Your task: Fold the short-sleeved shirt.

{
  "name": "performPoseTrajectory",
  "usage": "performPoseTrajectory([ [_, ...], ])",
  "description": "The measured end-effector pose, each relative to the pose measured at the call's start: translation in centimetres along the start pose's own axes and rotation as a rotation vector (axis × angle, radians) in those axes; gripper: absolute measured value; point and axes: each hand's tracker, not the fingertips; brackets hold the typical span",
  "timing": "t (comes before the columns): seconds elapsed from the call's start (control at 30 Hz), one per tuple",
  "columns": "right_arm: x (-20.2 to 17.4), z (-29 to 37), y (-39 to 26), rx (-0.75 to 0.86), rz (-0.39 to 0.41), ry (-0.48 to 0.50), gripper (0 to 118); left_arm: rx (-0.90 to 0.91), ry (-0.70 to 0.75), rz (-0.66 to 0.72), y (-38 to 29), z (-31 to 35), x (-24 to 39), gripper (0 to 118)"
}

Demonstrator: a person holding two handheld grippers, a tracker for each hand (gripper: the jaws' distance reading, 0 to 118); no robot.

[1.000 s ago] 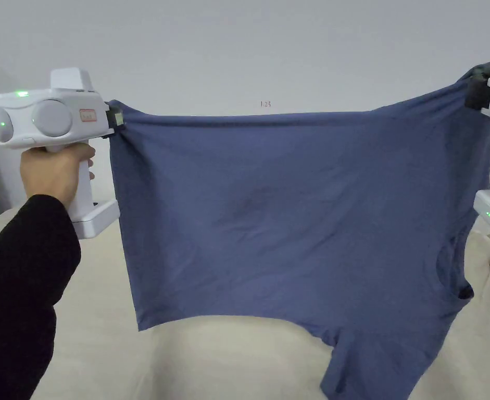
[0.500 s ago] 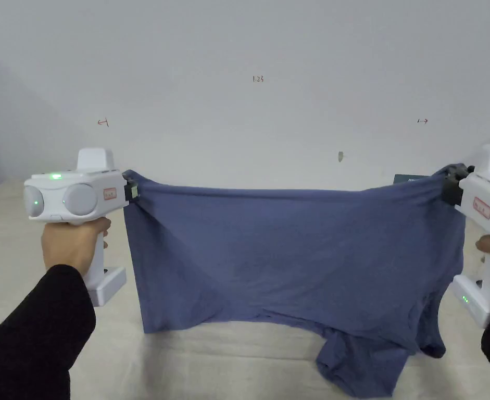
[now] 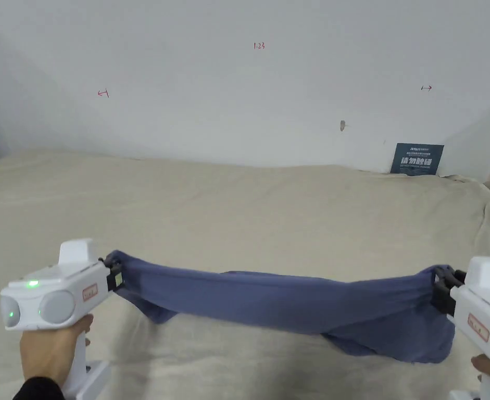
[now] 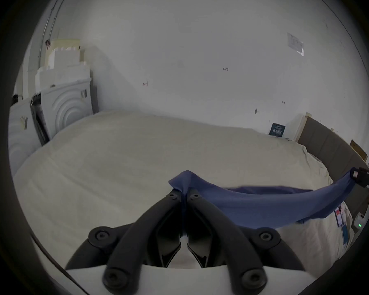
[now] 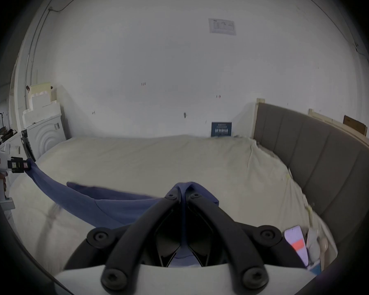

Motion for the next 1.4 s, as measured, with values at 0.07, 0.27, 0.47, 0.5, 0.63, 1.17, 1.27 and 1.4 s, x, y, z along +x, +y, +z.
performPoseTrajectory([
  [0.07,-0.2,2.1,-2.3,-0.019,-0.02,0.009,0,-0.022,-0.004,0.035,-2.5,0.6,-1.1,1],
  [0.27,-0.6,8.8,-8.4,-0.08,-0.089,0.035,0,-0.098,0.011,0.065,-9.7,5.2,-3.5,1],
  [0.47,-1.3,14.1,-13.2,-0.154,-0.084,0.041,0,-0.17,0.021,0.05,-14.8,8.9,-4.9,1],
  [0.5,-1.3,14.7,-13.8,-0.164,-0.089,0.044,0,-0.175,0.021,0.049,-15.3,9.3,-5.1,1],
  [0.63,-2.0,17.3,-15.9,-0.197,-0.096,0.043,0,-0.19,0.016,0.049,-17.2,11.0,-5.9,1],
  [1.17,-2.4,13.3,-23.0,-0.465,-0.168,-0.052,0,-0.34,0.076,-0.008,-22.2,8.2,-5.8,1],
  [1.27,-2.3,12.7,-23.6,-0.524,-0.191,-0.065,0,-0.359,0.086,0.01,-22.4,8.5,-5.3,1],
  [1.4,-2.6,13.3,-23.1,-0.52,-0.185,-0.063,7,-0.385,0.092,0.096,-21.5,8.8,-5.5,24],
])
